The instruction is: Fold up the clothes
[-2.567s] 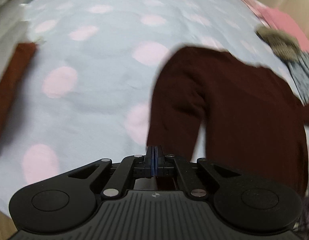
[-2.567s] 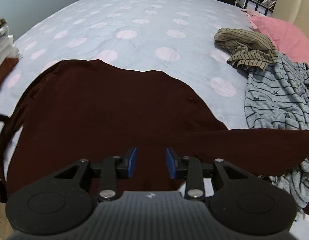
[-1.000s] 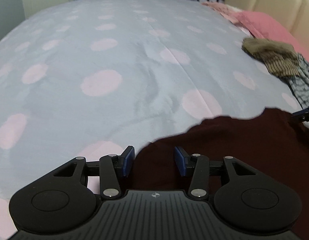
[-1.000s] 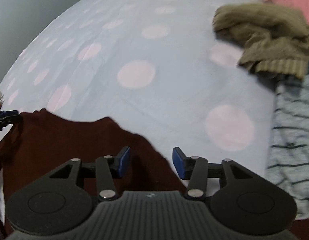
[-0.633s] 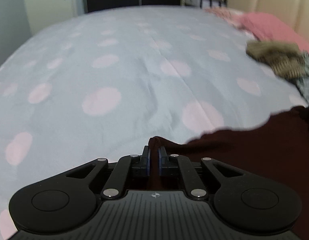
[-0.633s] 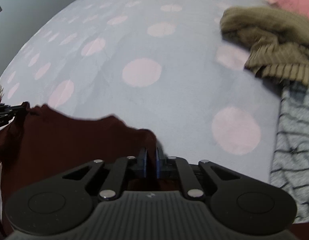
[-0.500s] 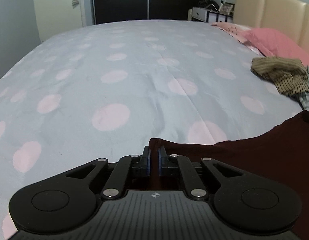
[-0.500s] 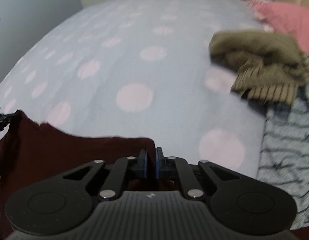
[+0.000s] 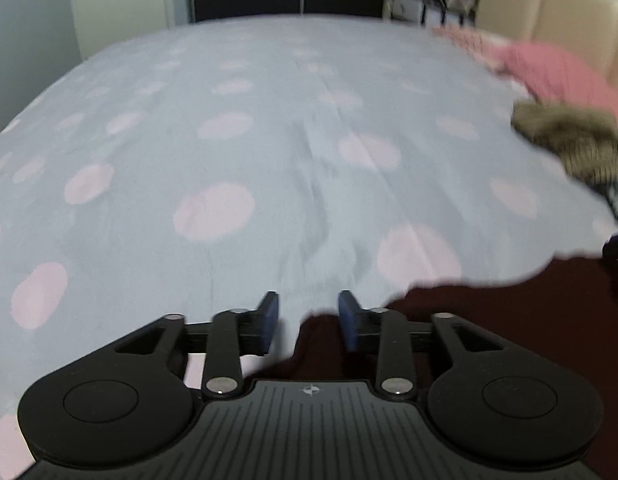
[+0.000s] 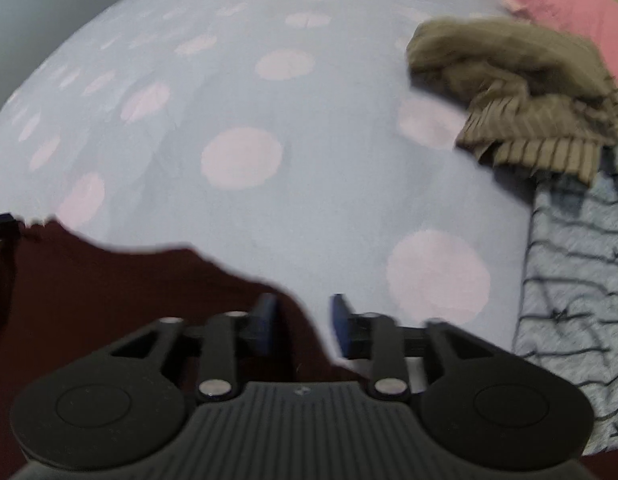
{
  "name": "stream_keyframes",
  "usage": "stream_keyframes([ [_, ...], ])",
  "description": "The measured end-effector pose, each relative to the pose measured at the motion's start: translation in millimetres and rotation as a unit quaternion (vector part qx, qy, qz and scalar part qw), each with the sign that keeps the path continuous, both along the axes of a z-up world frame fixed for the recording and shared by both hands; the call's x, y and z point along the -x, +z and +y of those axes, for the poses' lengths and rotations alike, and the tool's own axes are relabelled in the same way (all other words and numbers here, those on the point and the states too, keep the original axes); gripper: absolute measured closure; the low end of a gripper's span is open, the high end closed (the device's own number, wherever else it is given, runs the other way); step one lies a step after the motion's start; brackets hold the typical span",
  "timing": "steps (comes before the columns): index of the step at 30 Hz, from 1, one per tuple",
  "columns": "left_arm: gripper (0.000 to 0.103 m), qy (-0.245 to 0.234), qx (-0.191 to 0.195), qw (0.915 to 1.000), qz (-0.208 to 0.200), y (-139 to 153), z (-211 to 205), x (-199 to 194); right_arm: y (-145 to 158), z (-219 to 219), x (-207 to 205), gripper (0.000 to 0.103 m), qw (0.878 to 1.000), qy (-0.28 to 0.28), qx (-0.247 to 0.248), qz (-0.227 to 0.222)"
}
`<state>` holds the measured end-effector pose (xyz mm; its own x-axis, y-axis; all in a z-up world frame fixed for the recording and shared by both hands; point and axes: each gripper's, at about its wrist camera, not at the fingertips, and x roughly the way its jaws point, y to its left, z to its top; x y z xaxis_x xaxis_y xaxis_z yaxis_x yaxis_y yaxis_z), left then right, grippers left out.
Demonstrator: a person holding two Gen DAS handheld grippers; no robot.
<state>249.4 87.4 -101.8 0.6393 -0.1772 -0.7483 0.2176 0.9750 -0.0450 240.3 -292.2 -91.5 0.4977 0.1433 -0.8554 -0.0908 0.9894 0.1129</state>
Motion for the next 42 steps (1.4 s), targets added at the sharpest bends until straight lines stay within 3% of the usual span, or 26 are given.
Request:
stream_keyframes([
  [4, 0.065, -0.013, 0.041, 0.9990, 0.009, 5, -13, -10, 15, 1, -4, 0.062, 0.999, 0.005, -0.033, -0.033],
  [9, 0.065, -0.053, 0.034, 0.9967, 0.052, -11, -43, -21, 11, 23, -16, 0.063, 0.998, 0.030, -0.044, -0.034],
  [12, 0.070, -0.050, 0.034, 0.9949, 0.081, -22, -48, -27, 6, 37, -22, 0.063, 0.998, 0.045, -0.046, -0.026],
  [18, 0.088, -0.054, 0.032, 0.9951, 0.076, -24, -50, -25, -17, 48, -32, 0.063, 0.997, 0.052, -0.050, 0.009],
  [19, 0.089, -0.056, 0.034, 0.9953, 0.071, -23, -51, -24, -20, 50, -32, 0.064, 0.997, 0.054, -0.054, 0.013],
  [20, 0.091, -0.058, 0.035, 0.9959, 0.061, -22, -51, -23, -23, 51, -32, 0.074, 0.997, 0.058, -0.058, 0.015],
  [21, 0.092, -0.059, 0.038, 0.9964, 0.048, -20, -51, -21, -23, 52, -30, 0.092, 0.996, 0.067, -0.062, 0.013],
  [25, 0.092, -0.047, 0.058, 0.9972, 0.006, -10, -48, -21, -10, 54, -30, 0.093, 0.994, 0.078, -0.068, -0.020],
  [27, 0.092, -0.041, 0.050, 0.9978, 0.008, -12, -49, -24, -5, 52, -31, 0.093, 0.995, 0.060, -0.065, -0.036],
  [31, 0.091, -0.048, 0.015, 0.9981, 0.036, -26, -58, -28, -13, 59, -32, 0.093, 0.997, 0.061, -0.043, -0.028],
  [34, 0.086, -0.042, 0.009, 0.9986, 0.033, -27, -59, -28, -22, 68, -31, 0.090, 0.997, 0.068, -0.023, -0.017],
  [36, 0.081, -0.032, 0.014, 0.9988, 0.035, -22, -55, -28, -20, 70, -31, 0.078, 0.998, 0.066, -0.015, -0.021],
  [40, 0.081, -0.014, 0.024, 0.9995, 0.014, 0, -38, -20, -2, 64, -24, 0.070, 0.997, 0.047, -0.012, -0.054],
  [42, 0.081, -0.008, 0.021, 0.9997, 0.004, 13, -27, -12, 9, 59, -20, 0.055, 0.997, 0.036, -0.012, -0.073],
])
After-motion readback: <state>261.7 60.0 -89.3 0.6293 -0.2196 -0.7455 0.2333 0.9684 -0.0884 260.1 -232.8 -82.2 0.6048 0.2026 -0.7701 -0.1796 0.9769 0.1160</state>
